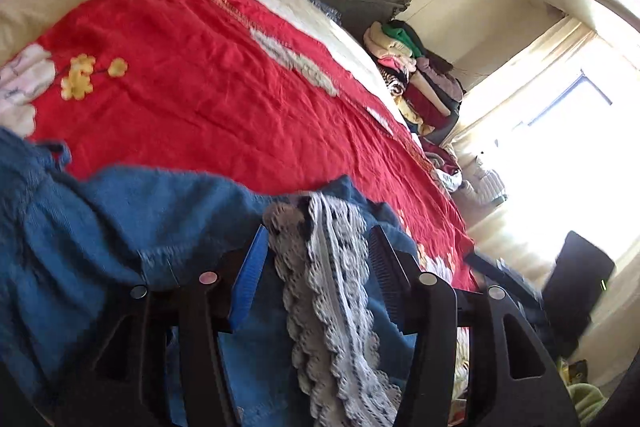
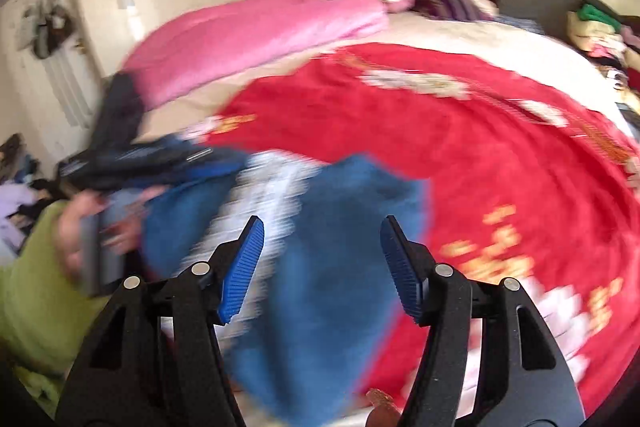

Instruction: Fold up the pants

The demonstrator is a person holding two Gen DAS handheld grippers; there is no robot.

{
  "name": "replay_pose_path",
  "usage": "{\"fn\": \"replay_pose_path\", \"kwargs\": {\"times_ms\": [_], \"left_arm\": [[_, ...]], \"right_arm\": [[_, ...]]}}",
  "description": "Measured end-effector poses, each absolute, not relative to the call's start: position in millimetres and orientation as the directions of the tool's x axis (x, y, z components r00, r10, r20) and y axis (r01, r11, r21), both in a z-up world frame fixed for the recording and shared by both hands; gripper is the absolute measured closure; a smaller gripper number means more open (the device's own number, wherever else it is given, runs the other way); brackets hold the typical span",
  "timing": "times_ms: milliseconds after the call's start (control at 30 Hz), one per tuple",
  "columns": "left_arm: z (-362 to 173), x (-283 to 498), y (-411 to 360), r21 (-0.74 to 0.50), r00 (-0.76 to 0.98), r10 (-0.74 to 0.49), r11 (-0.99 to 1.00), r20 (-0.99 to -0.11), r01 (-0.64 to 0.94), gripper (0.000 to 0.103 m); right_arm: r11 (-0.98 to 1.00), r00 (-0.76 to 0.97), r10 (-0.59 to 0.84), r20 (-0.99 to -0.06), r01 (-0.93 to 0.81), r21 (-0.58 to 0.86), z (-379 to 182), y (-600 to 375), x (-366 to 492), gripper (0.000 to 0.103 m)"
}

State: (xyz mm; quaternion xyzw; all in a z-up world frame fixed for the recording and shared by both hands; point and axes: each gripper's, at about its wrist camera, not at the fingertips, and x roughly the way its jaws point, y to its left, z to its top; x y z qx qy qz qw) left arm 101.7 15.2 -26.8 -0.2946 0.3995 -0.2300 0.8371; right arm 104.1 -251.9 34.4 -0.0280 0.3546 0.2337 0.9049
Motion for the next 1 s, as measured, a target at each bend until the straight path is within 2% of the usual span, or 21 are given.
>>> {"fn": "replay_pose_path", "kwargs": {"times_ms": [133,167,267,400,433,467,500,533,600,767,867,1000], "left_arm": [[-36,105,1,-0.619,0.539,-0.566,0.779,-0.624,0.101,0.051],[-40,109,-1,-0.616,0.532,-0.559,0.783,-0.636,0.085,0.048],[-42,118,-4,-0.629,0.529,-0.562,0.775,-0.636,0.067,0.038],[-42,131,-13,-0.612,0.527,-0.538,0.790,-0.658,0.041,0.038],[-42,133,-14,-0.608,0.526,-0.532,0.793,-0.664,0.034,0.039],[-42,136,-16,-0.602,0.525,-0.524,0.798,-0.670,0.028,0.054],[-42,138,-19,-0.609,0.521,-0.532,0.793,-0.667,0.030,0.072],[-43,141,-21,-0.628,0.515,-0.548,0.778,-0.659,0.025,0.084],[-40,144,-26,-0.611,0.517,-0.538,0.791,-0.666,0.036,0.086],[-11,147,-42,-0.567,0.561,-0.539,0.811,-0.628,0.143,0.087],[-22,156,-43,-0.520,0.549,-0.487,0.847,-0.680,0.108,0.087],[-46,160,-30,-0.551,0.521,-0.497,0.832,-0.694,0.058,0.080]], "right_arm": [[0.915,0.581,0.358,-0.731,-0.374,0.151,25,-275,171,0.053],[0.919,0.569,0.352,-0.743,-0.361,0.159,20,-277,182,0.053],[0.914,0.512,0.377,-0.772,-0.340,0.221,1,-280,209,0.054],[0.890,0.407,0.436,-0.803,-0.325,0.319,-30,-277,232,0.053],[0.881,0.385,0.456,-0.802,-0.325,0.345,-37,-275,234,0.054],[0.880,0.379,0.458,-0.804,-0.321,0.350,-41,-274,234,0.057],[0.876,0.376,0.466,-0.801,-0.323,0.358,-44,-274,233,0.075],[0.864,0.376,0.490,-0.787,-0.330,0.380,-46,-276,231,0.090],[0.859,0.398,0.505,-0.766,-0.319,0.400,-42,-282,226,0.096],[0.863,0.499,0.505,-0.704,-0.277,0.422,-30,-309,214,0.098],[0.901,0.527,0.432,-0.732,-0.224,0.370,-36,-320,217,0.098],[0.911,0.523,0.412,-0.746,-0.217,0.352,-41,-324,213,0.096]]}}
